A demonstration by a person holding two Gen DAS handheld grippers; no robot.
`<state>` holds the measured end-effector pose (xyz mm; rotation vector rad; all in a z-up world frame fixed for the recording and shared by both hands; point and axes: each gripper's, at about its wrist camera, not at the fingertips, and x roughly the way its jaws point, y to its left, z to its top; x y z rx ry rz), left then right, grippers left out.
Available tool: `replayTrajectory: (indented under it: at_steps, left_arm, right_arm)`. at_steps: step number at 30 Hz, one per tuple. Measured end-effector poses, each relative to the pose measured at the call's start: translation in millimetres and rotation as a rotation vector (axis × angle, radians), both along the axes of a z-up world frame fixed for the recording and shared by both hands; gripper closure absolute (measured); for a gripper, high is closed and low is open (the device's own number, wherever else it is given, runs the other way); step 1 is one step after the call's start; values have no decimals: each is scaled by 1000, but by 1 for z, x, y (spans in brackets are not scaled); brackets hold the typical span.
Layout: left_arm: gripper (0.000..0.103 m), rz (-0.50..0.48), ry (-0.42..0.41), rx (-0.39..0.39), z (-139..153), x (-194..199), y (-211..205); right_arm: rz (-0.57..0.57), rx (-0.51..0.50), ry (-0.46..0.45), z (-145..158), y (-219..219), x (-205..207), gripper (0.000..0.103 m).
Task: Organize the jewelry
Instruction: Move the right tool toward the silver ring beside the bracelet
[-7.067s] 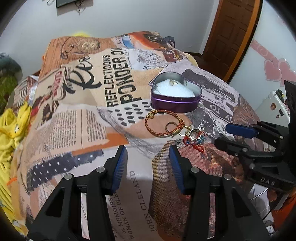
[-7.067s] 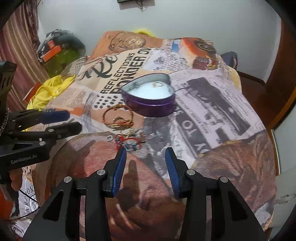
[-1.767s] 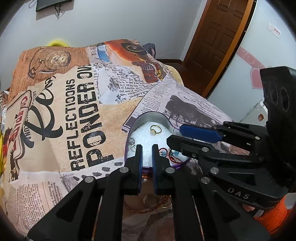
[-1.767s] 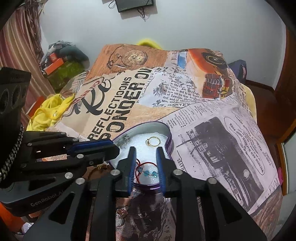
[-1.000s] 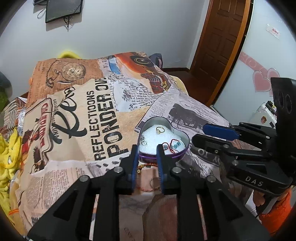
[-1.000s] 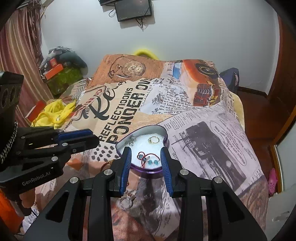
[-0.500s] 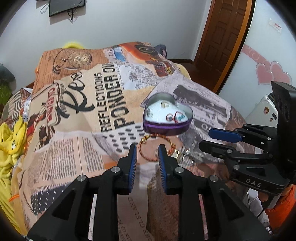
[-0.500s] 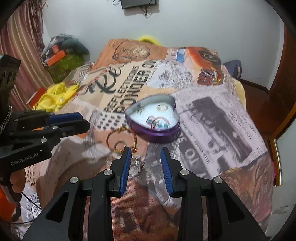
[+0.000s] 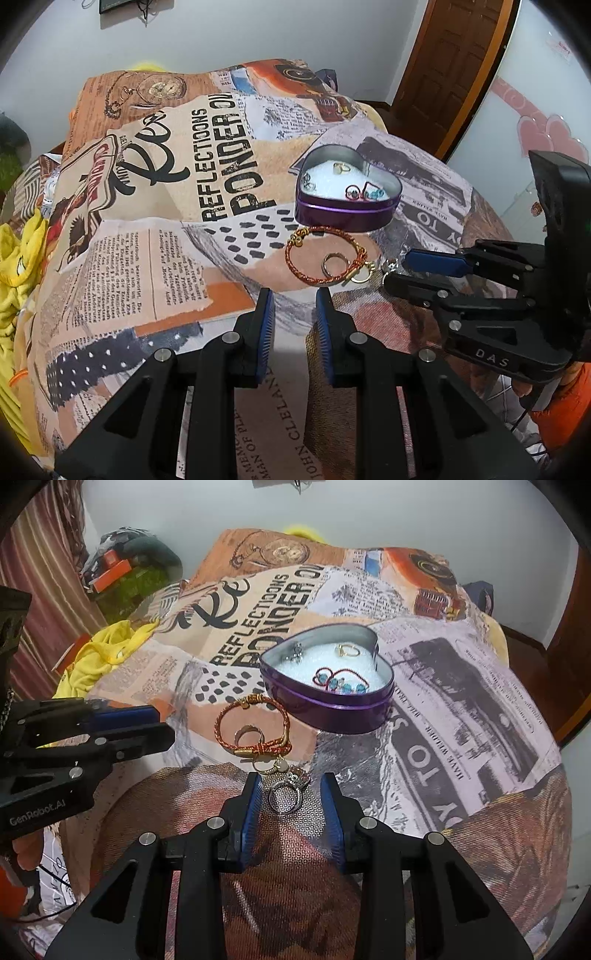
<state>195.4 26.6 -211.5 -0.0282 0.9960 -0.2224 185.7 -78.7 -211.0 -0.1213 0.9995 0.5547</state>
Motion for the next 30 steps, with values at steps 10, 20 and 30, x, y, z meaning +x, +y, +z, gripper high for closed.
replayTrajectory:
  at_steps: [10,20,30]
  left_arm:
    - [81,-29,15,4,-6,11,-8]
    - [77,-37,17,31,-7,26,-15]
    - [77,-4,56,50,-21,59,-10]
  right_arm:
    - [35,-15,-9,-7,10,-1,73]
    - [26,-6,-34,-6,7,2,88]
    - [-19,31,-48,2,-9,4,93]
